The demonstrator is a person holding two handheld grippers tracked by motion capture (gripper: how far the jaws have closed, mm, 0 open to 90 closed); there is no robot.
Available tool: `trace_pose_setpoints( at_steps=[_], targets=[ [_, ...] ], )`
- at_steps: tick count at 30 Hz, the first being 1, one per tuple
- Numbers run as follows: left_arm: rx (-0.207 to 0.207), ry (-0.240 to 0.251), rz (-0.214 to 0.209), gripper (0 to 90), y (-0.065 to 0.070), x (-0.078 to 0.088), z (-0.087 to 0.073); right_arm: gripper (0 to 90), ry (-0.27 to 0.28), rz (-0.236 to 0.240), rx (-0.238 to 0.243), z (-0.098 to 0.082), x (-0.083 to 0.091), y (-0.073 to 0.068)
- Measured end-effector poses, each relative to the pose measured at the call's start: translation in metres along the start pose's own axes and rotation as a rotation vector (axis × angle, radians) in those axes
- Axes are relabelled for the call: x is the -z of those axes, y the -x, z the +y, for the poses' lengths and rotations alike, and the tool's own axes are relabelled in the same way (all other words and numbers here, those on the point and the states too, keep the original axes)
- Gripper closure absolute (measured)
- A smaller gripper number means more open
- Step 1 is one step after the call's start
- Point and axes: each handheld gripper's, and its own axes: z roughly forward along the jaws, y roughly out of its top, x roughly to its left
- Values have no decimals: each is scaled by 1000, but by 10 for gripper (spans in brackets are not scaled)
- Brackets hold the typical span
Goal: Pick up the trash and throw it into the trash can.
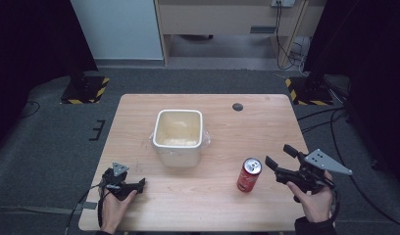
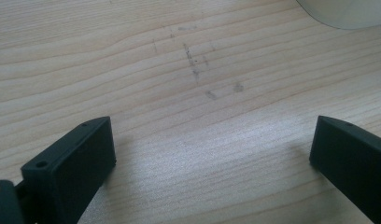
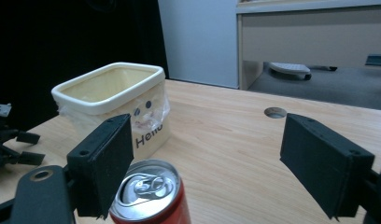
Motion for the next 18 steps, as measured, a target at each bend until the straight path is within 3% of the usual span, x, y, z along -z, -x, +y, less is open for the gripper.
trace_pose_setpoints(
  at_steps=[18],
  targets=[
    [0,0,0,0,0,0,0,189,-56,64,13,-15,-23,-18]
  ],
)
